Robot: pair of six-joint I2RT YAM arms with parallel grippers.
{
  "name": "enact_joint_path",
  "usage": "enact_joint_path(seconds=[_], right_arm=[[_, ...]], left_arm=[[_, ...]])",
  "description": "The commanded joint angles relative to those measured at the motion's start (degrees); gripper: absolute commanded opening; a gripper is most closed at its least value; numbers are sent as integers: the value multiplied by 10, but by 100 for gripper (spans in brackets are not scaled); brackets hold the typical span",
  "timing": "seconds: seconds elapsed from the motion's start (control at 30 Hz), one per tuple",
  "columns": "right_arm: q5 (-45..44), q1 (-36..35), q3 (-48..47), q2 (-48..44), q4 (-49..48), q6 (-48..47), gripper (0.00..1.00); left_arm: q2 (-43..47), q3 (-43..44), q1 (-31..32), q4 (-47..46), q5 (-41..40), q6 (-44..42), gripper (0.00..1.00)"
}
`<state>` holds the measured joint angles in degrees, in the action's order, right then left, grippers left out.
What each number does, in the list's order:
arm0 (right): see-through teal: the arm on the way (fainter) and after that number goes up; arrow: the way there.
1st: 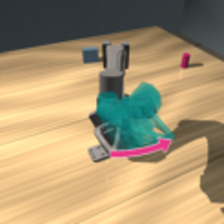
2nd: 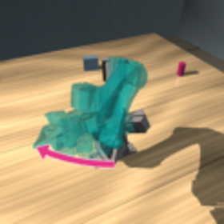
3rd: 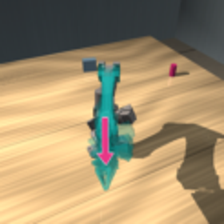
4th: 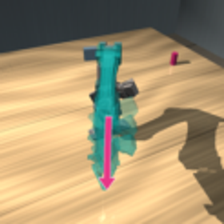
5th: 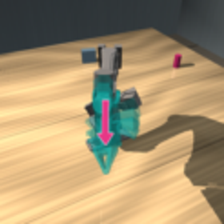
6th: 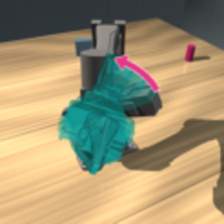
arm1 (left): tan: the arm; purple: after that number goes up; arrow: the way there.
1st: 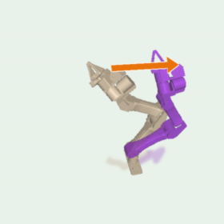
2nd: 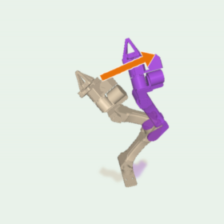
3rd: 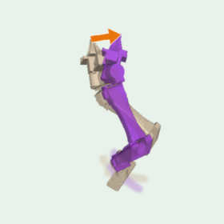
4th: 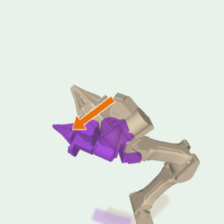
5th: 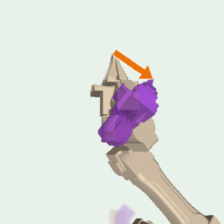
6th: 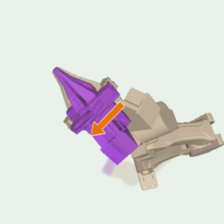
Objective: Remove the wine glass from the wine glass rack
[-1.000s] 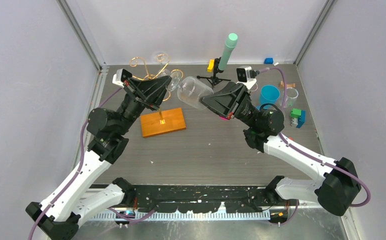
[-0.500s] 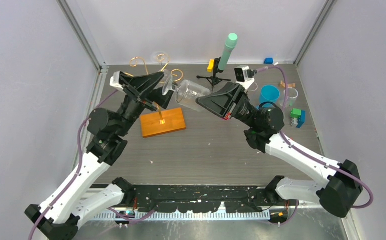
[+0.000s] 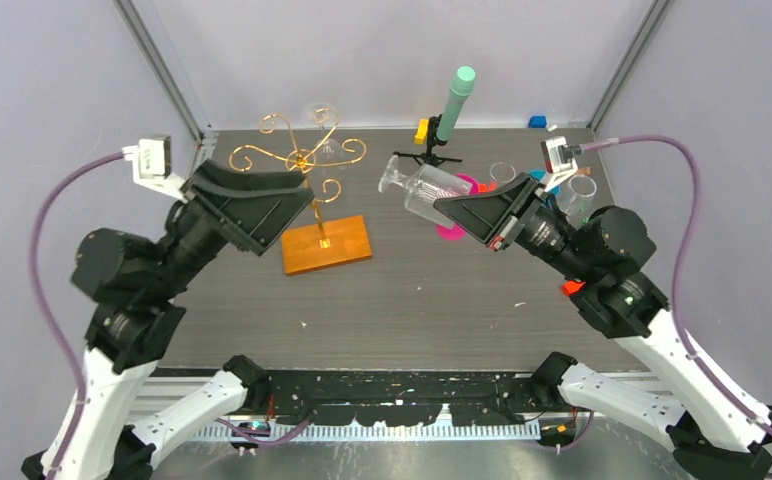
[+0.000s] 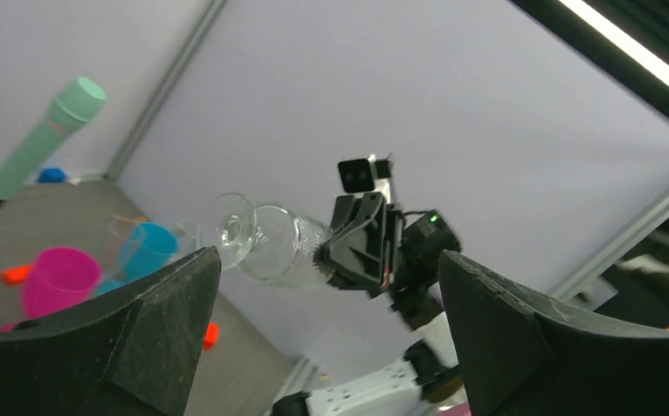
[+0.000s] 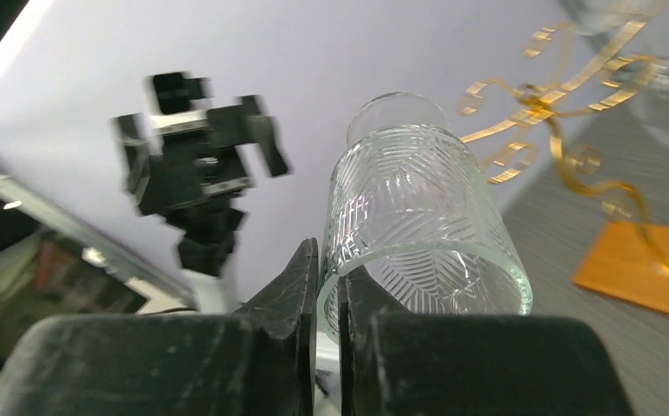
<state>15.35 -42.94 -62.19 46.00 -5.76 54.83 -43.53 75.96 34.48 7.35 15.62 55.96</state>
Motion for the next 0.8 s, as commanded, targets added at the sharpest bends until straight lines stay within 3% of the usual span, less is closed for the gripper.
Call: enact_joint_path(seconds=[0.0, 0.27, 0.47, 0.67, 0.77], right_arm=[[-96, -1, -95, 7, 306, -113, 0], [-277, -1, -223, 99, 666, -217, 0], [-365, -2, -206, 125, 710, -208, 0], [-389, 0, -156, 204, 697, -203, 0], [-359, 24, -131, 247, 666, -214, 0]], left_arm=[[8, 48, 0, 164, -31, -219, 100], [-4, 65, 0, 257, -72, -307, 100], [2, 54, -1, 268, -79, -326, 100], [2, 43, 0, 270, -86, -344, 100], [-1, 42, 0, 274, -85, -349, 100]])
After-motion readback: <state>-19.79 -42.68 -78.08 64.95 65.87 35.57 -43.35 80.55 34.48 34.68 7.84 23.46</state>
